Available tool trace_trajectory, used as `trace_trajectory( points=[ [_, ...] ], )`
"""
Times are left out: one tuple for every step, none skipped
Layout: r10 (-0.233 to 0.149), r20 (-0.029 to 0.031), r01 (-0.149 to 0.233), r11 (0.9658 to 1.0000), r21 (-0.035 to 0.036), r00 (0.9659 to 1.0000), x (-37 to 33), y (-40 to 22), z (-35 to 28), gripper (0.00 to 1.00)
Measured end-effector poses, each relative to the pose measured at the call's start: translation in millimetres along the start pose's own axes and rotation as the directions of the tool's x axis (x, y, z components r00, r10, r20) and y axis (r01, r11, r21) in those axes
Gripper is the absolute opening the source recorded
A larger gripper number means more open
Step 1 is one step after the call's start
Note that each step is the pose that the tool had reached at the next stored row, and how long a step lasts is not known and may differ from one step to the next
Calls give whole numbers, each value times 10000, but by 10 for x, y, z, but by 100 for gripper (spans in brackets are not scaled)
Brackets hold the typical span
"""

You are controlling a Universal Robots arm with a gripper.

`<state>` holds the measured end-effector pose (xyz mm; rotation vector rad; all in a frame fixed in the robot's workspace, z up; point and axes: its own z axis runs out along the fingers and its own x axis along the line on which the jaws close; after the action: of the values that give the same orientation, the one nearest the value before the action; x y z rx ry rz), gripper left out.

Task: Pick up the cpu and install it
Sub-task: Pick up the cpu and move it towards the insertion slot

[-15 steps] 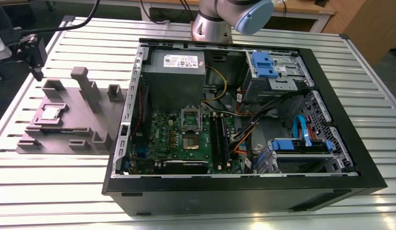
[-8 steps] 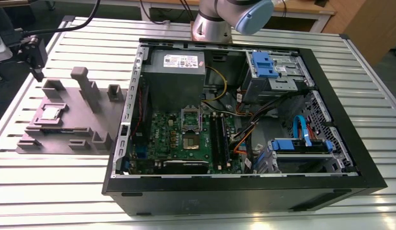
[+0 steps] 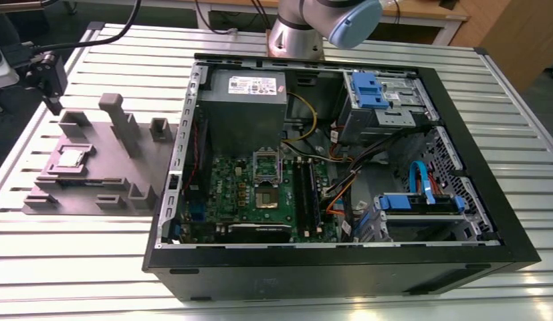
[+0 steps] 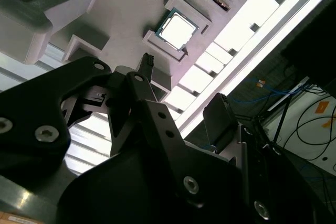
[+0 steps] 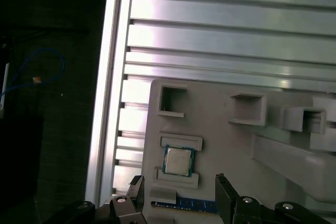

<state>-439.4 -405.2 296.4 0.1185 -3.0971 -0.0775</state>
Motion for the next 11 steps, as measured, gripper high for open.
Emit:
trace_trajectory(
  points=[
    [0, -3, 0, 10000, 1, 10000, -1, -1, 10, 65],
    [0, -2, 0, 10000, 1, 10000, -2, -1, 24, 65],
    [0, -2, 0, 10000, 1, 10000, -5, -2, 40, 65],
    [1, -2, -1, 10000, 1, 10000, -9, -3, 55, 65],
    [1, -2, -1, 10000, 1, 10000, -12, -4, 70, 65],
    [2, -2, -2, 10000, 0, 10000, -14, -5, 86, 65],
    [1, -3, -1, 10000, 1, 10000, -15, -6, 99, 65],
    [1, -2, -1, 10000, 1, 10000, -17, -7, 113, 65],
    [1, -3, -1, 10000, 1, 10000, -18, -8, 127, 65],
    [1, -2, -1, 10000, 1, 10000, -18, -8, 138, 65],
    [1, -3, -1, 10000, 1, 10000, -19, -9, 148, 65]
  ],
)
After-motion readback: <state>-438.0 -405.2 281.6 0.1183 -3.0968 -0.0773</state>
